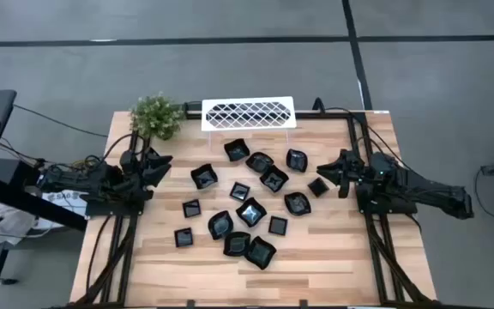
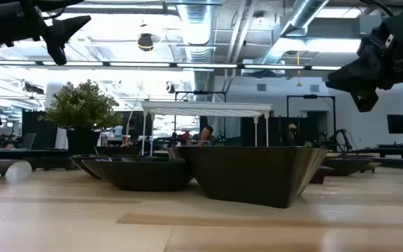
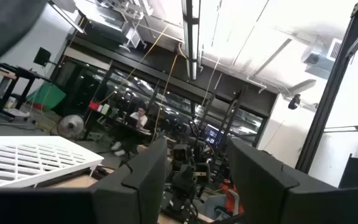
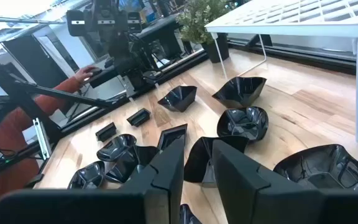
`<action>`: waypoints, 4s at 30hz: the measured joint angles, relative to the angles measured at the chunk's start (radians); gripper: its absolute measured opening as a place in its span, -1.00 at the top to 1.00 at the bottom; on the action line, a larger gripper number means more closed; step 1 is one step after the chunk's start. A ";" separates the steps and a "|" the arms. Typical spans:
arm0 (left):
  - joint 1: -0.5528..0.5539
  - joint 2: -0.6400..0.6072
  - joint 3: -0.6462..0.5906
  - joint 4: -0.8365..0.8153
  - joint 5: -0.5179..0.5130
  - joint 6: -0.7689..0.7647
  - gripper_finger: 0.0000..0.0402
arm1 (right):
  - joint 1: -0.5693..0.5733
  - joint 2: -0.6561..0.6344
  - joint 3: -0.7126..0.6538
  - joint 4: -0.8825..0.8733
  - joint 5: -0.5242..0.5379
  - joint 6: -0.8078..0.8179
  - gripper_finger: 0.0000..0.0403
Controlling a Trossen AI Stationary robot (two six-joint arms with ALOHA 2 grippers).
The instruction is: Pick & Place Mini shaped plates
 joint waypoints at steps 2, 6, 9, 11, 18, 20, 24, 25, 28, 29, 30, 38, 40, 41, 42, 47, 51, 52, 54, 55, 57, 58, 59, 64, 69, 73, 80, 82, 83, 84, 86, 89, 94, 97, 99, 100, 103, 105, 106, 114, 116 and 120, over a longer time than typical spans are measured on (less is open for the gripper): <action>0.000 0.000 0.000 0.000 0.000 0.000 0.14 | 0.000 0.000 0.000 0.000 0.000 0.000 0.59; 0.000 0.000 0.000 0.000 0.000 0.000 0.14 | 0.000 0.000 0.000 0.000 0.000 0.000 0.59; 0.000 0.000 0.000 0.000 0.000 0.000 0.14 | 0.000 0.000 0.000 0.000 0.000 0.000 0.59; 0.000 0.000 0.000 0.000 0.000 0.000 0.14 | 0.000 0.000 0.000 0.000 0.000 0.000 0.59; 0.000 0.000 0.000 0.000 0.000 0.000 0.14 | 0.000 0.000 0.000 0.000 0.000 0.000 0.59; 0.000 0.000 0.000 0.000 0.000 0.000 0.14 | 0.000 0.000 0.000 0.000 0.000 0.000 0.59; 0.000 0.000 0.000 0.000 0.000 0.000 0.14 | 0.000 0.000 0.000 0.000 0.000 0.000 0.59; 0.000 0.000 0.000 0.000 0.000 0.000 0.14 | 0.000 0.000 0.000 0.000 0.000 0.000 0.59; 0.000 0.000 0.000 0.000 0.000 0.000 0.14 | 0.000 0.000 0.000 0.000 0.000 0.000 0.59; 0.000 0.000 0.000 0.000 0.000 0.000 0.14 | 0.000 0.000 0.000 0.000 0.000 0.000 0.59; 0.000 0.000 0.000 0.000 0.000 0.000 0.14 | 0.000 0.000 0.000 0.000 0.000 0.000 0.59; 0.000 0.000 0.000 0.000 0.000 0.000 0.14 | 0.000 0.000 0.000 0.000 0.000 -0.040 0.59; 0.000 0.000 0.000 0.000 0.000 0.000 0.14 | -0.003 0.000 0.000 0.001 0.003 -0.136 0.59; 0.000 0.000 0.000 0.000 0.000 0.000 0.14 | -0.005 0.000 0.000 0.001 0.009 -0.189 0.59; 0.000 0.000 0.000 0.000 0.000 0.000 0.14 | -0.008 0.000 0.000 0.001 0.011 -0.234 0.59; 0.000 0.000 0.000 0.000 0.000 0.000 0.14 | -0.008 0.000 0.000 0.002 0.013 -0.338 0.59; 0.000 0.000 0.000 0.000 0.000 0.000 0.14 | -0.007 0.000 -0.002 0.024 0.002 -0.230 0.59; 0.000 0.000 0.000 0.001 0.000 0.000 0.14 | -0.006 0.002 -0.002 0.038 0.002 -0.210 0.59; 0.000 0.003 0.000 0.036 0.000 0.001 0.14 | -0.007 0.001 -0.002 0.067 0.013 -0.204 0.59; 0.000 0.005 0.000 0.048 0.000 0.006 0.14 | -0.008 0.001 -0.002 0.094 0.024 -0.203 0.59; 0.000 0.014 0.000 0.037 0.040 0.039 0.14 | -0.008 0.001 -0.002 0.154 0.041 -0.203 0.59; 0.000 0.027 0.000 0.020 0.084 0.067 0.14 | -0.008 0.001 -0.002 0.189 0.046 -0.203 0.59; 0.000 0.048 0.000 0.002 0.134 0.084 0.14 | -0.008 0.001 -0.002 0.220 0.052 -0.203 0.59; 0.000 0.237 0.000 -0.008 0.235 0.106 0.14 | -0.008 0.001 -0.002 0.436 0.084 -0.241 0.59; 0.019 0.476 0.043 -0.017 0.217 0.140 0.14 | -0.008 0.001 -0.001 0.694 0.083 -0.301 0.59; 0.028 0.613 0.108 0.005 0.219 0.119 0.14 | -0.008 0.001 -0.001 0.836 0.082 -0.282 0.59; 0.028 0.707 0.138 0.165 0.214 0.116 0.14 | -0.008 -0.001 0.000 0.908 0.136 -0.290 0.59; 0.028 0.708 0.138 0.219 0.198 0.116 0.14 | -0.008 0.001 0.000 0.907 0.204 -0.297 0.59; 0.028 0.708 0.138 0.236 0.188 0.116 0.14 | -0.008 0.006 0.000 0.906 0.239 -0.313 0.59; 0.028 0.708 0.138 0.249 0.181 0.116 0.14 | -0.008 0.013 0.000 0.902 0.262 -0.332 0.59; 0.028 0.708 0.138 0.265 0.165 0.117 0.14 | -0.008 0.037 0.000 0.883 0.288 -0.363 0.59; 0.028 0.708 0.138 0.269 0.135 0.131 0.14 | -0.008 0.102 0.014 0.811 0.318 -0.399 0.59; 0.028 0.708 0.138 0.280 0.123 0.126 0.14 | -0.010 0.289 0.093 0.630 0.399 -0.403 0.59; 0.028 0.708 0.138 0.291 0.122 0.132 0.14 | -0.019 0.412 0.163 0.547 0.358 -0.383 0.59; 0.028 0.708 0.138 0.300 0.122 0.132 0.14 | -0.024 0.488 0.202 0.491 0.306 -0.357 0.59; 0.028 0.708 0.138 0.300 0.122 0.132 0.14 | -0.026 0.527 0.218 0.471 0.280 -0.349 0.59; 0.028 0.708 0.138 0.300 0.122 0.133 0.14 | -0.034 0.642 0.249 0.449 0.207 -0.334 0.59; 0.028 0.708 0.138 0.305 0.122 0.134 0.14 | -0.035 0.714 0.271 0.450 0.180 -0.335 0.59; 0.028 0.708 0.138 0.313 0.122 0.135 0.14 | -0.035 0.748 0.284 0.452 0.177 -0.339 0.59; 0.028 0.713 0.137 0.401 0.072 0.163 0.14 | -0.020 0.958 0.350 0.439 0.107 -0.358 0.59; 0.028 0.719 0.137 0.404 0.070 0.167 0.14 | -0.015 1.003 0.365 0.441 0.048 -0.358 0.59; 0.028 0.769 0.137 0.400 0.089 0.160 0.14 | -0.012 1.083 0.393 0.428 0.012 -0.382 0.59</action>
